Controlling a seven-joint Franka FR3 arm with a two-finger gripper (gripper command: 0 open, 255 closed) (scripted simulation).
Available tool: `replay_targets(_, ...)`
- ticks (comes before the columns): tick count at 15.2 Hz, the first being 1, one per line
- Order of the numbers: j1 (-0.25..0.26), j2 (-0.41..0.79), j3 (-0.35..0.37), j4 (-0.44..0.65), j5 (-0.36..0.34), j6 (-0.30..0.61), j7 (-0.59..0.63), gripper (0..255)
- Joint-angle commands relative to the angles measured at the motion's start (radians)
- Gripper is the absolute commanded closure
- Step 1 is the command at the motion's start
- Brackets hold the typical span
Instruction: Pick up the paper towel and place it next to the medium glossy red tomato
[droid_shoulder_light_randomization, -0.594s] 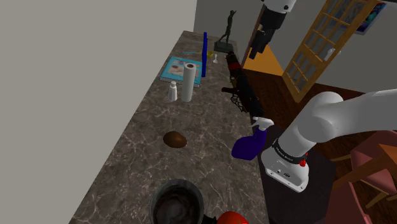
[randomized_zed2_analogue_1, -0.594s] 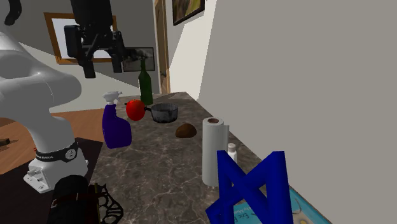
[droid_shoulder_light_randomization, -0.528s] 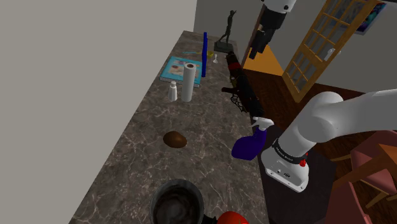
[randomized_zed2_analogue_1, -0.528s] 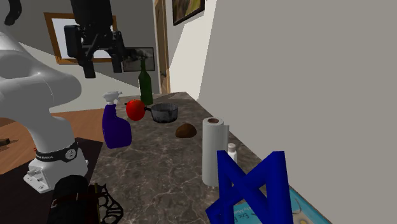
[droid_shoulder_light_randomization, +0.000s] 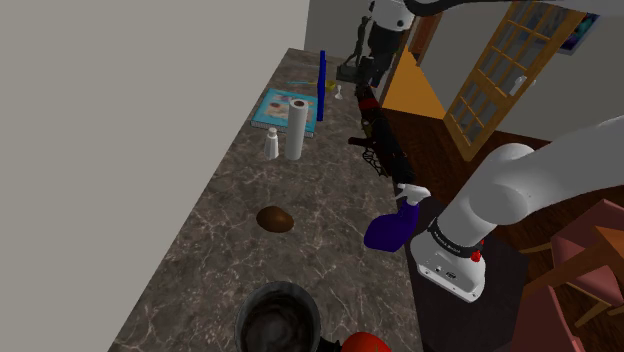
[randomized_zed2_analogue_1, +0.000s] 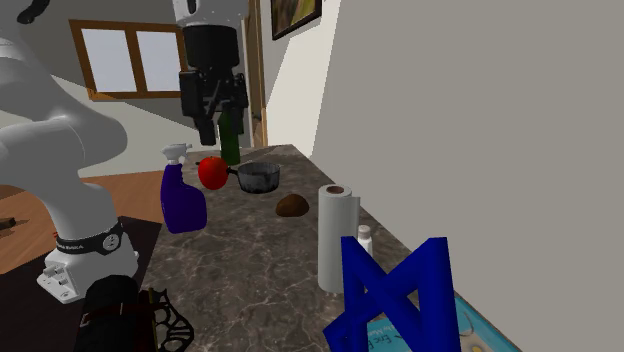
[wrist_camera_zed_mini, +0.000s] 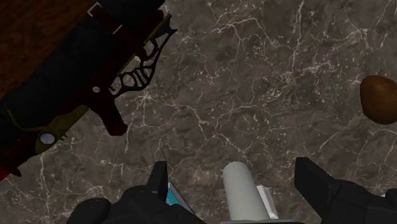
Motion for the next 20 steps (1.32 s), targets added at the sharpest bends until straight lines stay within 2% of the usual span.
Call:
replay_targets(1,0.006,0.067,0.016,0.019,0.001,0.053,0.018,0)
replay_targets(7,0.021,0.285,0.066,0.127,-0.012,0.171,0.082,0)
replay_targets(13,0.035,0.508,0.106,0.281,-0.054,0.247,0.151,0)
replay_targets(20,0.034,0.548,0.104,0.242,-0.063,0.325,0.158,0)
